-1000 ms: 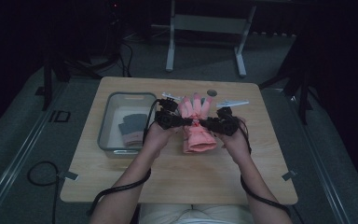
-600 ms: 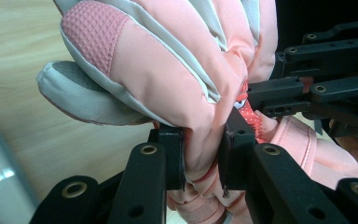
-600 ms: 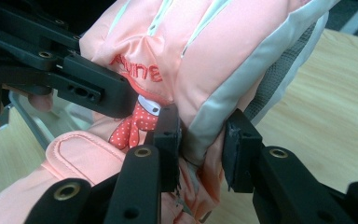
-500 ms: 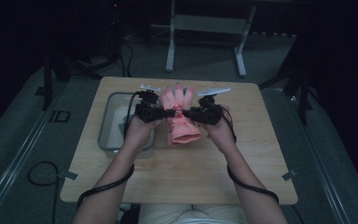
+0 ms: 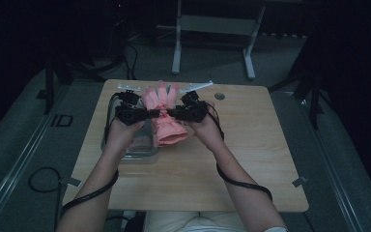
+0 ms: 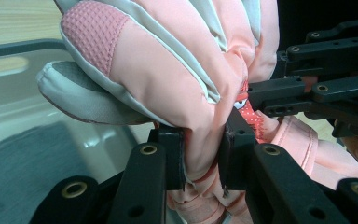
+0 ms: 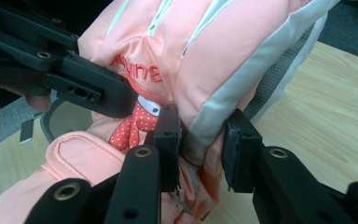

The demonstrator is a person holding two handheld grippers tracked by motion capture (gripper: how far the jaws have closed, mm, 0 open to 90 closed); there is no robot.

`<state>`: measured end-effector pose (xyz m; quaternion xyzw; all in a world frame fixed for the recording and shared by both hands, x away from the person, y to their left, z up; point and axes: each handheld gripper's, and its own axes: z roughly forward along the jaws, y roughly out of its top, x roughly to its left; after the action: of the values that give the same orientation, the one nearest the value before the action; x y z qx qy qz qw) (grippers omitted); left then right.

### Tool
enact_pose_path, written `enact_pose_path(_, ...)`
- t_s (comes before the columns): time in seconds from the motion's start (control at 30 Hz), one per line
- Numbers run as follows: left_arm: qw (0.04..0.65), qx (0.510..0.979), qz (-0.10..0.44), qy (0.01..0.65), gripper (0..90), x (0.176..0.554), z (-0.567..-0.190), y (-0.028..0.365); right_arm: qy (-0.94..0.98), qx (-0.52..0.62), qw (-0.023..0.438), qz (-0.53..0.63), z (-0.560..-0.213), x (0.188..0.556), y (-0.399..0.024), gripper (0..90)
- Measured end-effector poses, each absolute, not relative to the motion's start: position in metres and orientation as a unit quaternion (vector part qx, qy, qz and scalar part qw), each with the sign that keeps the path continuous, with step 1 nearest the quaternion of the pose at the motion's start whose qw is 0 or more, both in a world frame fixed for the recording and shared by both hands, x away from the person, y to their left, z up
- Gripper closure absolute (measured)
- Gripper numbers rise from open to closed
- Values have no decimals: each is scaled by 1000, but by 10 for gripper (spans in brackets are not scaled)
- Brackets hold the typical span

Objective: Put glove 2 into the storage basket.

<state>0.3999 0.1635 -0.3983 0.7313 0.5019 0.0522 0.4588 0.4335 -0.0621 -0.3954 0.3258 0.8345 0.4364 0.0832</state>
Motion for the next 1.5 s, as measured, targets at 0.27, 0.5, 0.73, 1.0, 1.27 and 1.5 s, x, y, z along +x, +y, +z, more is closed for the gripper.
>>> enact_pose_path(0.27, 460, 712, 63, 527, 737, 395, -401, 194, 846, 306, 74, 430, -395, 440, -28, 702)
enact_pose_path(0.5, 465, 693, 71, 546, 738, 393, -403, 222, 857, 290, 71, 420, -392, 448, 5, 701)
enact_pose_path(0.73, 466, 684, 76, 556, 738, 396, -409, 238, 862, 282, 73, 414, -392, 454, 27, 702)
enact_pose_path(1.0, 469, 679, 57, 562, 737, 404, -434, 242, 869, 290, 78, 394, -411, 459, 35, 702)
enact_pose_path(1.27, 447, 683, 44, 577, 734, 409, -458, 243, 877, 303, 68, 367, -439, 462, 42, 702)
enact_pose_path(1.5, 397, 696, 35, 598, 720, 413, -476, 237, 880, 319, 47, 349, -463, 465, 45, 702)
